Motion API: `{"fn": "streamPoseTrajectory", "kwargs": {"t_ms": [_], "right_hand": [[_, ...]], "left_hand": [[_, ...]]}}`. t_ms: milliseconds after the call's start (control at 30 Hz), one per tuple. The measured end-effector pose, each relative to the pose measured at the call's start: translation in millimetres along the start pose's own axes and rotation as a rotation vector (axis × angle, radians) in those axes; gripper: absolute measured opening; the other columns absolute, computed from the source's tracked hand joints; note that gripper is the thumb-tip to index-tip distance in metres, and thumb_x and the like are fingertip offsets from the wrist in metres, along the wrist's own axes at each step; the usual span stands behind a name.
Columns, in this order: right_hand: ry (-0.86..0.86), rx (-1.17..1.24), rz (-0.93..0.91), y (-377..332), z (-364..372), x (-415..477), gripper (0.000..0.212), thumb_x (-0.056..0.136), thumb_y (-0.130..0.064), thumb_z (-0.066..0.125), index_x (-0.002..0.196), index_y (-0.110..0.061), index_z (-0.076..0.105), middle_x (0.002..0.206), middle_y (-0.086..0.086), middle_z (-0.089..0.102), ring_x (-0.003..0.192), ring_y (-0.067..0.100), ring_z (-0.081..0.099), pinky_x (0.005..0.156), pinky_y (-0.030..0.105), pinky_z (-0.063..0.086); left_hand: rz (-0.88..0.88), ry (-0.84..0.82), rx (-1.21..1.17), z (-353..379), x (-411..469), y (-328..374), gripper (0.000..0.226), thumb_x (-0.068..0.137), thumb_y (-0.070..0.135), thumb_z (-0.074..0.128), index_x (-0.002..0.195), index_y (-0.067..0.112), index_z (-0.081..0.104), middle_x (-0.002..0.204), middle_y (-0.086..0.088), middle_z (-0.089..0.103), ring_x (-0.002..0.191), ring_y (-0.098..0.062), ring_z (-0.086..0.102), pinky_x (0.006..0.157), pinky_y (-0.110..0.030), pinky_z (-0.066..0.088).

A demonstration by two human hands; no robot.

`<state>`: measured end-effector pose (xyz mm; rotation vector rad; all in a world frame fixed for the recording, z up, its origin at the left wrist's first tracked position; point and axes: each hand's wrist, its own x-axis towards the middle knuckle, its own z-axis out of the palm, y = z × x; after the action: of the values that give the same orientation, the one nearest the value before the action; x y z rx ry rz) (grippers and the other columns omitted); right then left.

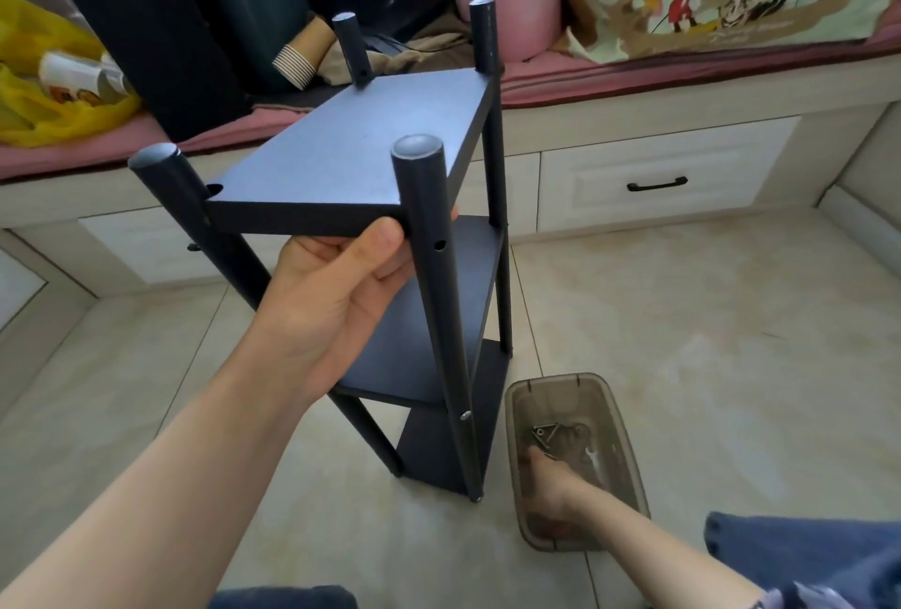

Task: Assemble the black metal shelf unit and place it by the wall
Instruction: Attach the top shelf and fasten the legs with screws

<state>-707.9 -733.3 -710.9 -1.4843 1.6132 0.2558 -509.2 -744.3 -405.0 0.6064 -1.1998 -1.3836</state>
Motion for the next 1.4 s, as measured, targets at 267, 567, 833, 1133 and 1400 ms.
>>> {"fn": "streamPoseTrajectory", "kwargs": {"t_ms": [267,567,833,1133,1400], "right_hand": [[-0.077,-0.059,-0.106,-10,6,4,0.051,0.088,-0.023,0.066,0.136,-0.016,0.051,0.133,0.006,0.058,0.124,0.025,0.055,0.093,0.026,0.046],[0.022,-0.189,0.045,12,-11,20,0.044,0.102,-0.017,0.047,0.144,-0.006,0.042,0.146,0.016,0.048,0.136,0.031,0.045,0.104,0.030,0.040],[0.011,-0.118,-0.102,6,17,57,0.051,0.098,-0.007,0.040,0.148,-0.014,0.037,0.144,0.016,0.051,0.132,0.032,0.050,0.106,0.037,0.041],[0.001,-0.079,-0.143,14,42,109,0.060,0.096,-0.013,0.048,0.152,-0.025,0.030,0.144,0.009,0.052,0.128,0.029,0.054,0.109,0.038,0.041],[0.064,-0.218,-0.132,2,45,84,0.053,0.100,-0.006,0.034,0.152,-0.010,0.024,0.141,0.019,0.051,0.127,0.034,0.053,0.105,0.041,0.043]], "left_hand": [[-0.002,0.005,-0.007,0,0,0,0.023,0.080,0.027,0.073,0.100,0.023,0.081,0.113,-0.001,0.076,0.118,-0.027,0.067,0.099,-0.035,0.052],[-0.014,0.022,-0.040,1,-1,1,0.027,0.081,0.025,0.074,0.106,0.017,0.079,0.115,-0.005,0.075,0.119,-0.029,0.066,0.099,-0.035,0.051],[-0.003,0.013,-0.026,0,1,1,0.030,0.083,0.027,0.076,0.111,0.017,0.077,0.116,-0.005,0.075,0.119,-0.029,0.066,0.100,-0.035,0.051],[-0.007,0.043,-0.016,-1,2,-1,0.031,0.081,0.027,0.078,0.111,0.017,0.077,0.114,-0.004,0.075,0.119,-0.030,0.066,0.101,-0.036,0.050],[-0.011,0.079,-0.011,-5,3,-4,0.033,0.075,0.029,0.084,0.105,0.016,0.078,0.109,-0.005,0.075,0.116,-0.031,0.065,0.098,-0.037,0.052]]}}
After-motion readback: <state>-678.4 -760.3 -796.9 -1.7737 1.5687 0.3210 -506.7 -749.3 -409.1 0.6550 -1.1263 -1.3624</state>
